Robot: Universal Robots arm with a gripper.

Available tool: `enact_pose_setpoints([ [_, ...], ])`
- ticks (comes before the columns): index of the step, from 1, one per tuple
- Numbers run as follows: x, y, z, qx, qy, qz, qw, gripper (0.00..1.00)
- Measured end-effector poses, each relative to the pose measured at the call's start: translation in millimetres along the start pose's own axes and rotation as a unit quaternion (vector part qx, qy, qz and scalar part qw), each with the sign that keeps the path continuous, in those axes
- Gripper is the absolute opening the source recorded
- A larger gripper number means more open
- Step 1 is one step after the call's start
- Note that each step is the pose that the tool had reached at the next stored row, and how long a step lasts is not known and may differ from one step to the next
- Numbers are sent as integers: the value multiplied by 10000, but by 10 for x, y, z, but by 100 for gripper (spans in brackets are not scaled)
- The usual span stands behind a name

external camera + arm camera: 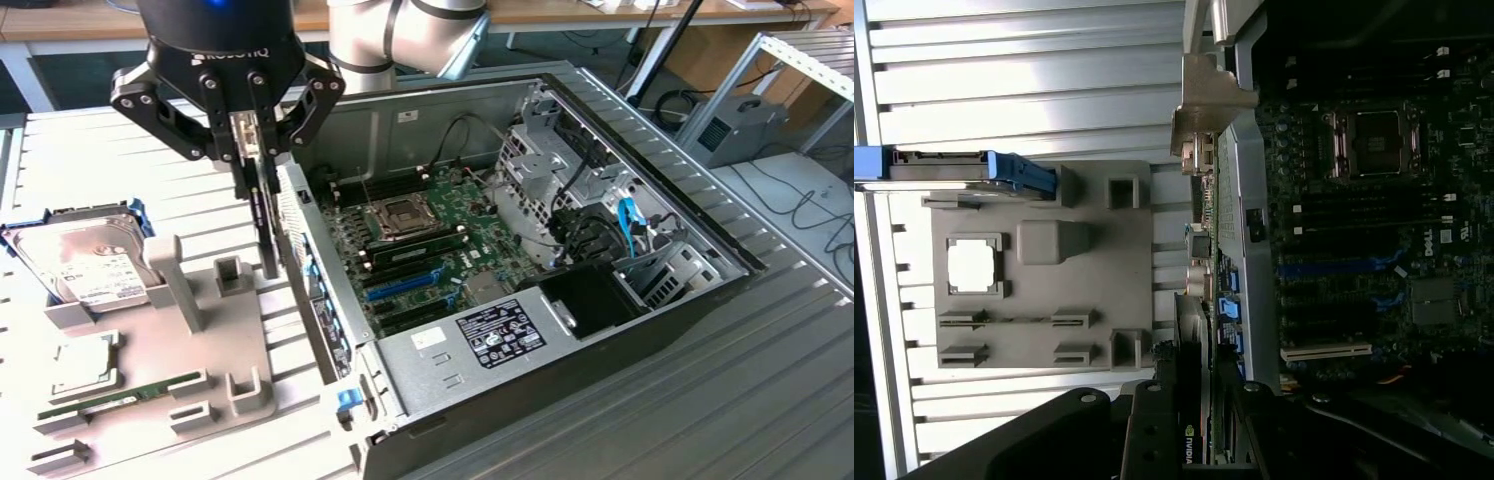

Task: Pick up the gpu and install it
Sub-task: 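Pick up the gpu and move the gpu toward the slot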

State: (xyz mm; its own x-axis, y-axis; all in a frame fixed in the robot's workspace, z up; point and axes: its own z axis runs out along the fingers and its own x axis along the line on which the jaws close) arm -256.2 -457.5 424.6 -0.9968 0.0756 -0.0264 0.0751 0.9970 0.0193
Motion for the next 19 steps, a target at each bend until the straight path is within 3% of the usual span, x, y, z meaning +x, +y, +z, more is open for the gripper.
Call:
enact_pose_setpoints([
  [3, -41, 3, 9, 0, 0, 0, 10000, 26],
  [12, -329, 24, 47, 0, 0, 0, 10000, 26],
  [19, -380, 28, 52, 0, 0, 0, 10000, 26],
])
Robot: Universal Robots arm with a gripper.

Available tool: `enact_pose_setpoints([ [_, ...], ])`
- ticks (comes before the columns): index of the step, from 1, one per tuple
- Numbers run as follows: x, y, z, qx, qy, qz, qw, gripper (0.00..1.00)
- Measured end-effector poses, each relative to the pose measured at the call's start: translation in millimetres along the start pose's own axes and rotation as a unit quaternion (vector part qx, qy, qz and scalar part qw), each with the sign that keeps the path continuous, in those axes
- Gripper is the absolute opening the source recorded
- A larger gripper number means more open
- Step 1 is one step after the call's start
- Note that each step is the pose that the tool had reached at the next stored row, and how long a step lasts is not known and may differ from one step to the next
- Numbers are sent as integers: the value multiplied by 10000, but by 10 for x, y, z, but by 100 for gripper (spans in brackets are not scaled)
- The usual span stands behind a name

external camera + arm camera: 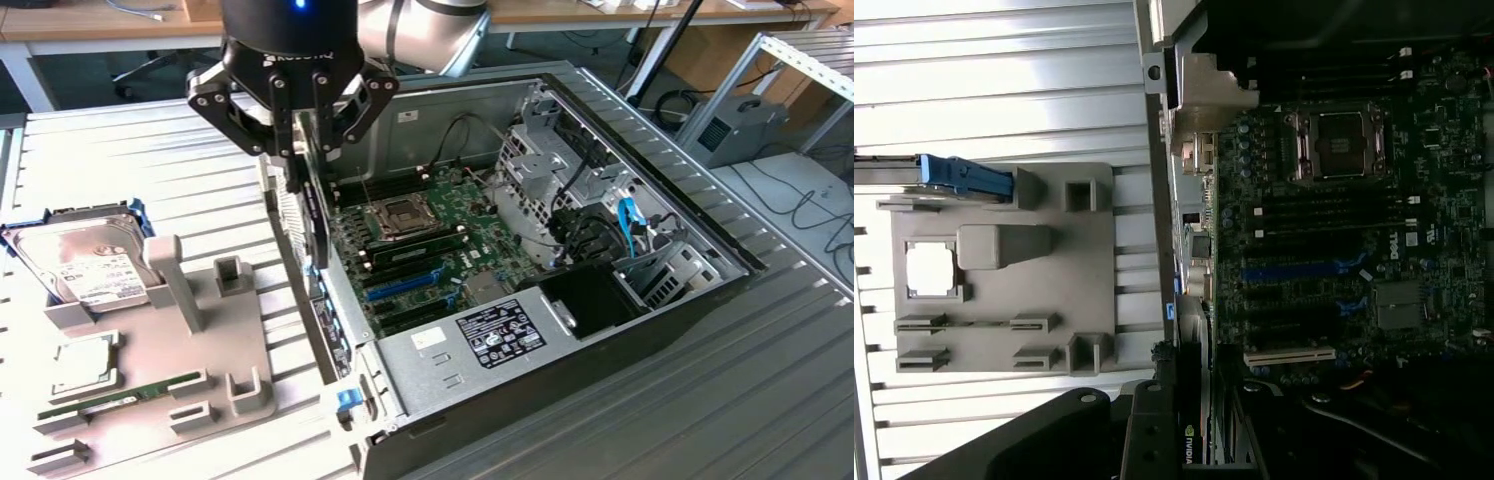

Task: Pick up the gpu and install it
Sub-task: 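Pick up the gpu and move the gpu toward the slot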

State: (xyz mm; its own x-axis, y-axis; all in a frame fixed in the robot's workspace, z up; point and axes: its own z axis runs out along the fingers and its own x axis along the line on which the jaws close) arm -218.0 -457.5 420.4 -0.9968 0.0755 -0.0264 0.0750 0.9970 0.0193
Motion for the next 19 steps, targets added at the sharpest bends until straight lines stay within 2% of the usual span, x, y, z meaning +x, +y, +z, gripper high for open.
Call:
enact_pose_setpoints([
  [19, -117, 8, 13, 0, 0, 0, 10000, 26],
])
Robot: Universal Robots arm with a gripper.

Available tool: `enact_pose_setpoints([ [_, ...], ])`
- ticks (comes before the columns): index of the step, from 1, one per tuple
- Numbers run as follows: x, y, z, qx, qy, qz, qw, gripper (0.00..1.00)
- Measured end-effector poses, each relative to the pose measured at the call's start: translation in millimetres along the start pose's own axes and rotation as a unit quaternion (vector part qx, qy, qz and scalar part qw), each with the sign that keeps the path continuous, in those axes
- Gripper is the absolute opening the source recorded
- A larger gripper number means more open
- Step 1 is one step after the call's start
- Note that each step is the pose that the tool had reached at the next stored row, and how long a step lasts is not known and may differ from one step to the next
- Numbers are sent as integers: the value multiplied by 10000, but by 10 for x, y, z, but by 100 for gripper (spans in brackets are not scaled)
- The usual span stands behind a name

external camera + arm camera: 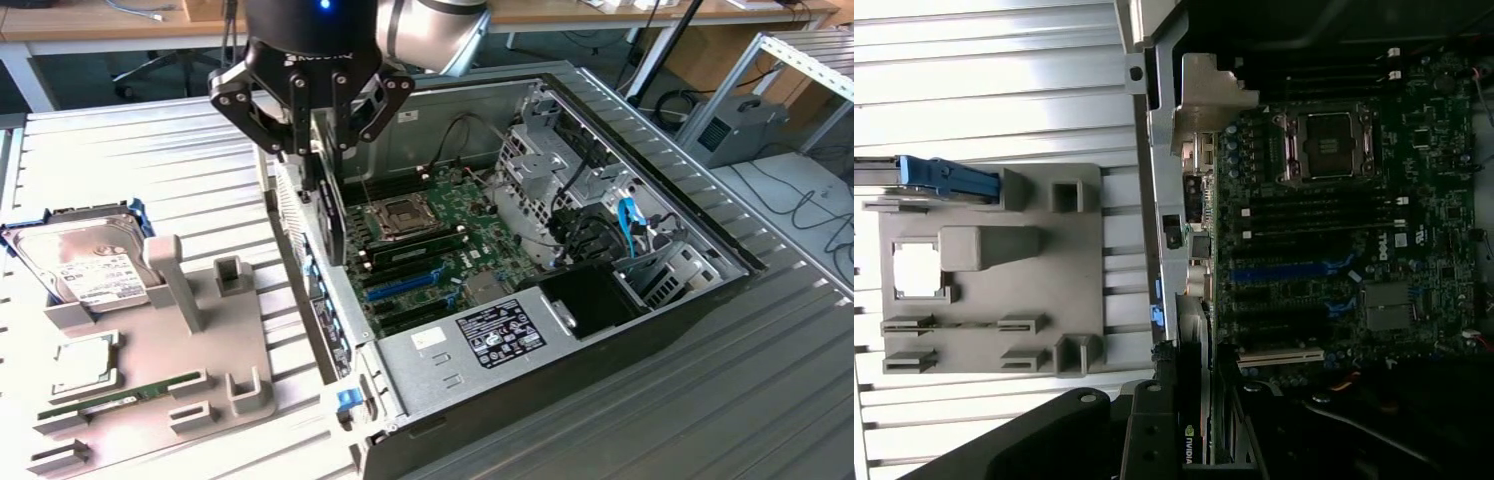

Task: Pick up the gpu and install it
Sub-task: 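Pick up the gpu and move the gpu toward the slot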

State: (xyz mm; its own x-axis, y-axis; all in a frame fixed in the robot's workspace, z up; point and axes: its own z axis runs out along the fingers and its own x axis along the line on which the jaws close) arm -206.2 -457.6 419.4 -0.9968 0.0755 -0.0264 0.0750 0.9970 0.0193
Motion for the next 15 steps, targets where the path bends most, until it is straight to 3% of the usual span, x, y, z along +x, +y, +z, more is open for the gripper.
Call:
enact_pose_setpoints([
  [15, -85, 6, 9, 0, 0, 0, 10000, 26],
])
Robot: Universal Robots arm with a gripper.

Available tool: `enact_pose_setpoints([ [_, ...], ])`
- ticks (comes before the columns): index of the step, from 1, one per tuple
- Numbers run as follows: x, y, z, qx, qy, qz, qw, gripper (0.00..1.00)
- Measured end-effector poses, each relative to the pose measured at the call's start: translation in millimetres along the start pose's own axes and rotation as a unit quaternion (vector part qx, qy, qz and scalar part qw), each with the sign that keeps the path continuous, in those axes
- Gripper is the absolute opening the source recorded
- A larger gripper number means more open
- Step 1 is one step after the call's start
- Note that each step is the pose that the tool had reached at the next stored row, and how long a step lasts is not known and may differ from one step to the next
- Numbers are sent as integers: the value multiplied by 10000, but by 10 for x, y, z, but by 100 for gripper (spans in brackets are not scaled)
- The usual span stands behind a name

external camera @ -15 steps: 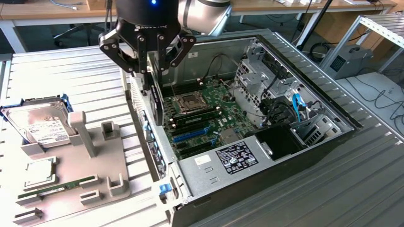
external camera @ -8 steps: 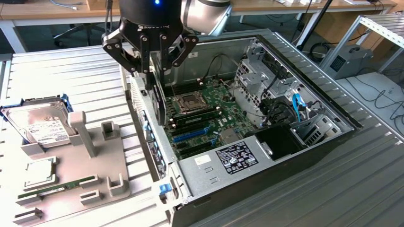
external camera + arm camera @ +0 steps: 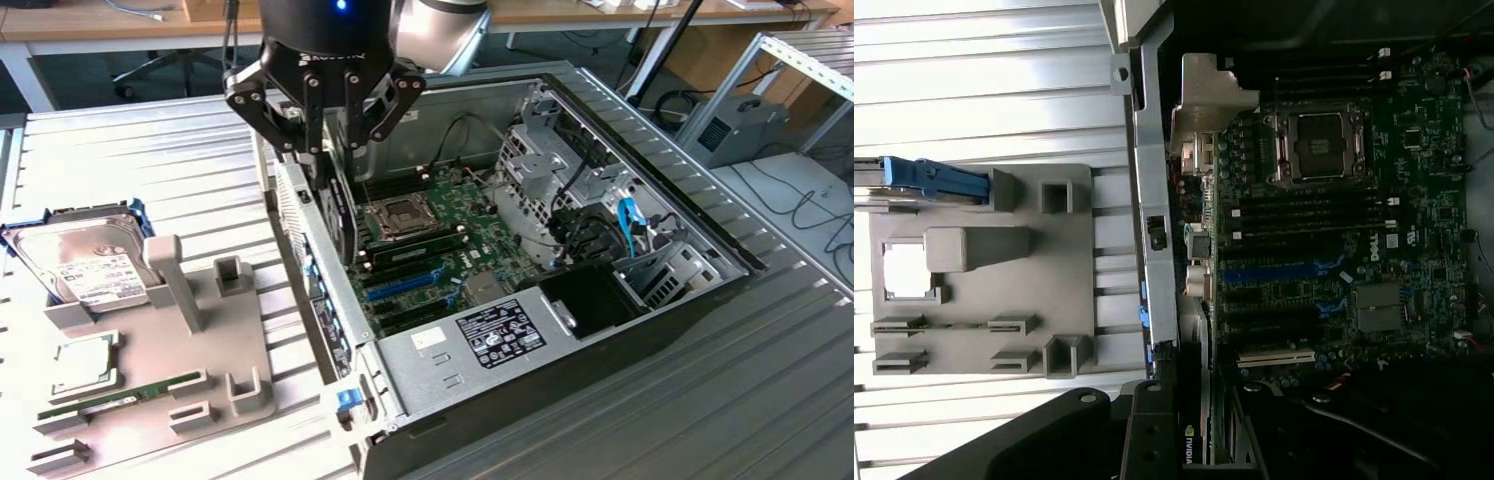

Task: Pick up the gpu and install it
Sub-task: 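Pick up the gpu and move the gpu toward the slot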

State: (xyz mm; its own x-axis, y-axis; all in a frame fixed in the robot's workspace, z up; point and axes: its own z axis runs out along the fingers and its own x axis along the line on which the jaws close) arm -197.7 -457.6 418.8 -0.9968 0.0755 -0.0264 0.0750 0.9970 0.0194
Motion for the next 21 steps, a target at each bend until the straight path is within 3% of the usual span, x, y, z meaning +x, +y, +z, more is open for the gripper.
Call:
enact_pose_setpoints([
  [21, -124, 10, 12, 0, 0, 0, 10000, 26],
])
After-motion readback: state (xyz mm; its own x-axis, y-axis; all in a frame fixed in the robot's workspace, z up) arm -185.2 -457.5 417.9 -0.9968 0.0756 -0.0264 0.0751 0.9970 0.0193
